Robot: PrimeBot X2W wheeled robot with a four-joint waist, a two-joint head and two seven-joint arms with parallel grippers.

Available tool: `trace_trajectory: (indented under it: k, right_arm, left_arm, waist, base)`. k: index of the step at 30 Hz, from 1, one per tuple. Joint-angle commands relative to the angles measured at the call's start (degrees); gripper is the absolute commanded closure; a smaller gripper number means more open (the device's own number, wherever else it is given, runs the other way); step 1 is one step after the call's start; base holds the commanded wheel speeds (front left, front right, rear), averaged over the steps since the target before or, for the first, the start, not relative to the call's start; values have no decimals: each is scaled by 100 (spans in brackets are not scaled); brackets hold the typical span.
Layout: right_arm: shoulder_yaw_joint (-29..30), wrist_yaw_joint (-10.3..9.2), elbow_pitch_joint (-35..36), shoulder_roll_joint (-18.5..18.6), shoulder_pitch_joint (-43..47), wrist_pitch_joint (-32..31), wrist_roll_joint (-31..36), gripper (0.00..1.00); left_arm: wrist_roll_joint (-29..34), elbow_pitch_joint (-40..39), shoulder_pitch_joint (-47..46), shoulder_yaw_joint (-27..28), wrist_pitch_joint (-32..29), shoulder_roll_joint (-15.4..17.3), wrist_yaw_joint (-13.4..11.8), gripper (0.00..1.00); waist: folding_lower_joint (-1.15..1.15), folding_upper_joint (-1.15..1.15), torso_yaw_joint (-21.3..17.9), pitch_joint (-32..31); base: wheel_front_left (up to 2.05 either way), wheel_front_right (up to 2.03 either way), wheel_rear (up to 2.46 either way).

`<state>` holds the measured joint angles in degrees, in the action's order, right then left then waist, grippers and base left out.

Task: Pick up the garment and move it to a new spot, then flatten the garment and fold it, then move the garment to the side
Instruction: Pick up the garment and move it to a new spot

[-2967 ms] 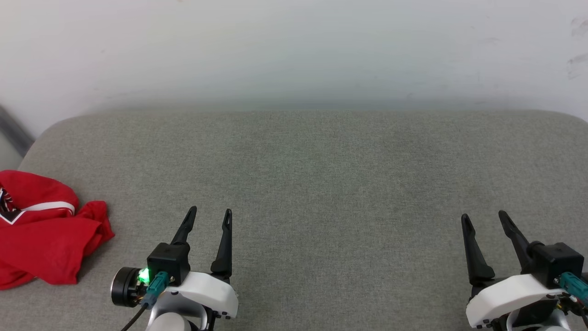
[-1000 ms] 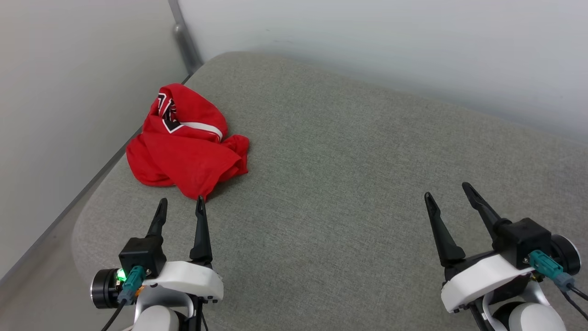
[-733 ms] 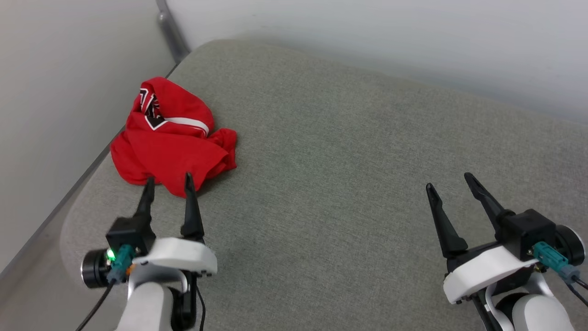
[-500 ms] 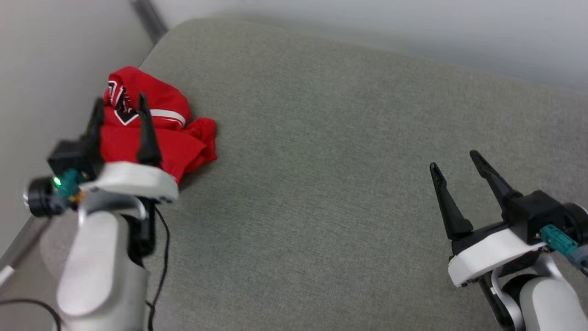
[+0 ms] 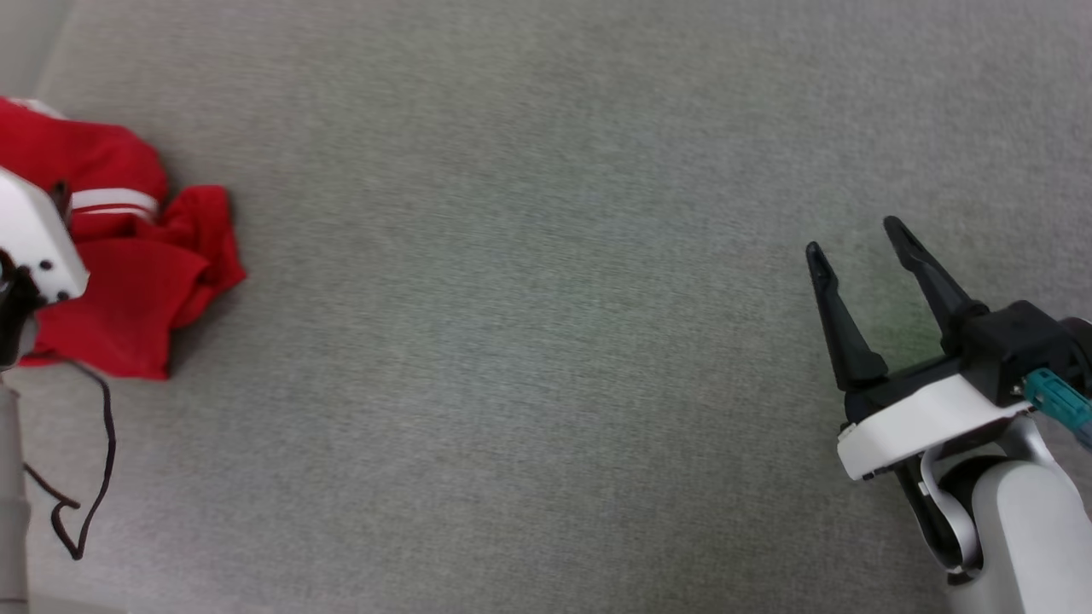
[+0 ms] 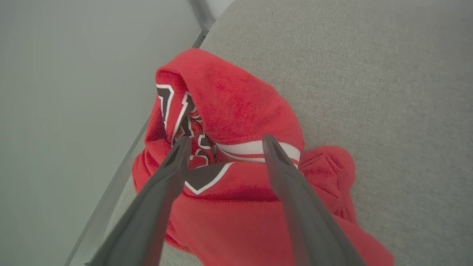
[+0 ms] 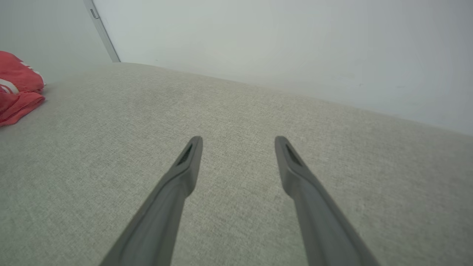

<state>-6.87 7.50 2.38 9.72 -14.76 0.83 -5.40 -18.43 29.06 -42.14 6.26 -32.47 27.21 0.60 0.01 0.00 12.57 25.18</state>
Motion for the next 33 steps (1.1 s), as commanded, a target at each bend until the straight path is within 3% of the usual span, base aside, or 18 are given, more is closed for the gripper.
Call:
trace_trajectory:
  k: [1, 6, 10, 11, 12, 13, 17, 21, 28, 31, 33]
  right_arm:
    - [-36, -2, -40, -10, -153, 63, -60, 0]
    - [-129, -2, -235, -3, -332, 188, -117, 0]
    - [-145, -2, -348, -15, -387, 263, -163, 0]
    - [-148, -2, -368, -10, -400, 278, -166, 0]
    - [-147, -2, -391, -6, -411, 286, -177, 0]
    - [-137, -3, -413, 4, -421, 281, -166, 0]
    - [-86, -3, -529, 16, -367, 263, -107, 0]
    - [-56, -2, -657, -31, -228, 246, -108, 0]
    - [48, -2, -801, -164, 64, 201, -70, 0]
    - [81, -2, -823, -212, 154, 181, -48, 0]
    - [99, -3, -883, -302, 308, 155, -70, 0]
  left_arm:
    - [-57, 99, -18, 40, -261, 84, 26, 0]
    - [-444, 414, 184, 277, -1202, 169, -74, 0]
    - [-673, 553, 384, 437, -1488, 79, -184, 0]
    - [-699, 567, 435, 456, -1454, 54, -209, 43]
    - [-691, 565, 463, 477, -1371, 41, -230, 94]
    - [-675, 585, 490, 501, -1312, 29, -299, 100]
    - [-466, 531, 455, 471, -863, 75, -517, 100]
    - [-180, 361, 250, 369, -138, 217, -582, 100]
    - [254, 13, -176, 104, 1476, 214, -581, 100]
    - [317, -5, -287, 13, 1946, 139, -513, 100]
    - [432, 11, -506, -159, 2573, 105, -376, 100]
  waist:
    - [-1, 0, -263, 260]
    - [-1, 0, -445, 393]
    - [-1, 0, -517, 423]
    - [-1, 0, -530, 426]
    - [-1, 0, -538, 426]
    - [-1, 0, -540, 421]
    - [-1, 0, -495, 265]
    - [-1, 0, -399, -77]
    - [-1, 0, -199, -813]
    - [-1, 0, -160, -1012]
    - [-1, 0, -161, -1337]
  base:
    - [0, 0, 0]
    - [0, 0, 0]
    - [0, 0, 0]
    - [0, 0, 0]
    - [0, 0, 0]
    - [0, 0, 0]
    - [0, 0, 0]
    - [0, 0, 0]
    - [0, 0, 0]
    - [0, 0, 0]
    - [0, 0, 0]
